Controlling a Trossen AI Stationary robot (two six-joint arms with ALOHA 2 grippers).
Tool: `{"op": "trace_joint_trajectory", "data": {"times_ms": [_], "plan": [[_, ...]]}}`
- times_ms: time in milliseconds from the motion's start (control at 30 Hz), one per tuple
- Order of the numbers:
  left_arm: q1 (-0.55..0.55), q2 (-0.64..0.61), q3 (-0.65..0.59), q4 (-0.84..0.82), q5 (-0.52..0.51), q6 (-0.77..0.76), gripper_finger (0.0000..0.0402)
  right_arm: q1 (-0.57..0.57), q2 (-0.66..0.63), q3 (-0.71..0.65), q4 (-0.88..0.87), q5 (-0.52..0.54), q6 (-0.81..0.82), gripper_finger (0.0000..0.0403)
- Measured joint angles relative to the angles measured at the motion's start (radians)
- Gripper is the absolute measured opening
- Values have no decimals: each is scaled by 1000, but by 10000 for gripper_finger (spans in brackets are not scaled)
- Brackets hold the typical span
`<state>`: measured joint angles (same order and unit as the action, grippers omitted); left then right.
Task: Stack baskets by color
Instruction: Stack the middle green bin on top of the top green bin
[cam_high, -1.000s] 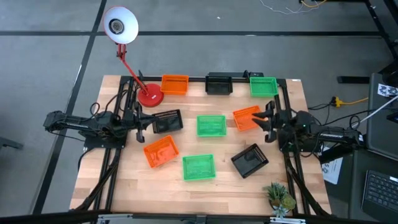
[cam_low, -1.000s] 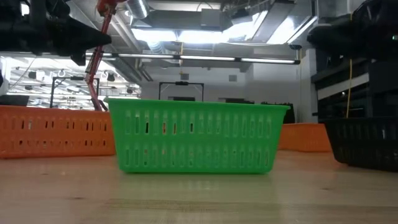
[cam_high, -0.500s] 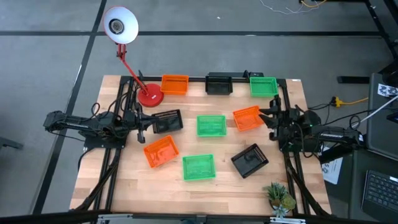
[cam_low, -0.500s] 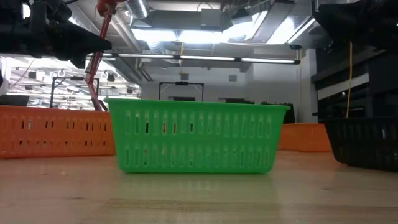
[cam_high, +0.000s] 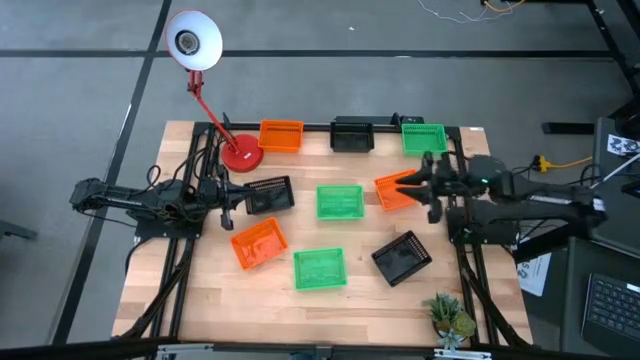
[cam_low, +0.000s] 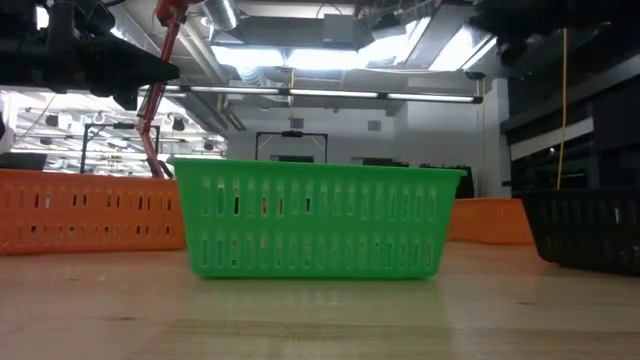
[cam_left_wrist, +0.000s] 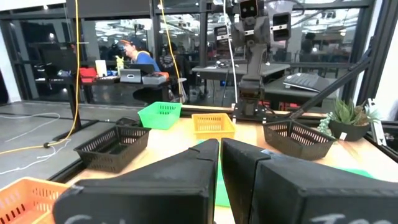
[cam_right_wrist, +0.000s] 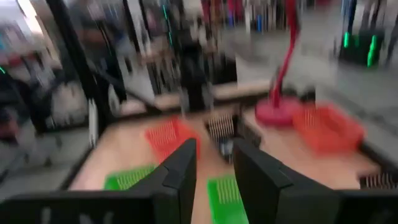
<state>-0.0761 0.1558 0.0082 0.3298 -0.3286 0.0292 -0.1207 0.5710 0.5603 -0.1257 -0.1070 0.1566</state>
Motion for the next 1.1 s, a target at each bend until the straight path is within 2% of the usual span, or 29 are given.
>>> {"op": "trace_joint_trajectory", "data": {"times_ms": [133, 300, 400, 500, 733, 967, 1100], "plan": [[0, 0, 0, 0, 0, 0, 11, 0, 175, 167, -179, 0, -3, 106], [0, 0, 0, 0, 0, 0, 11, 0, 332, 365, -528, 0, -4, 106], [0, 0, 0, 0, 0, 0, 11, 0, 401, 435, -700, 4, -5, 106], [0, 0, 0, 0, 1, 0, 11, 0, 450, 458, -792, 52, -5, 106], [0, 0, 0, 0, 0, 0, 11, 0, 544, 429, -760, 143, 12, 106], [0, 0, 0, 0, 1, -2, 11, 0, 716, 429, -630, 150, -3, 106], [0, 0, 0, 0, 0, -3, 11, -1, 808, 447, -637, 159, -58, 106]]}}
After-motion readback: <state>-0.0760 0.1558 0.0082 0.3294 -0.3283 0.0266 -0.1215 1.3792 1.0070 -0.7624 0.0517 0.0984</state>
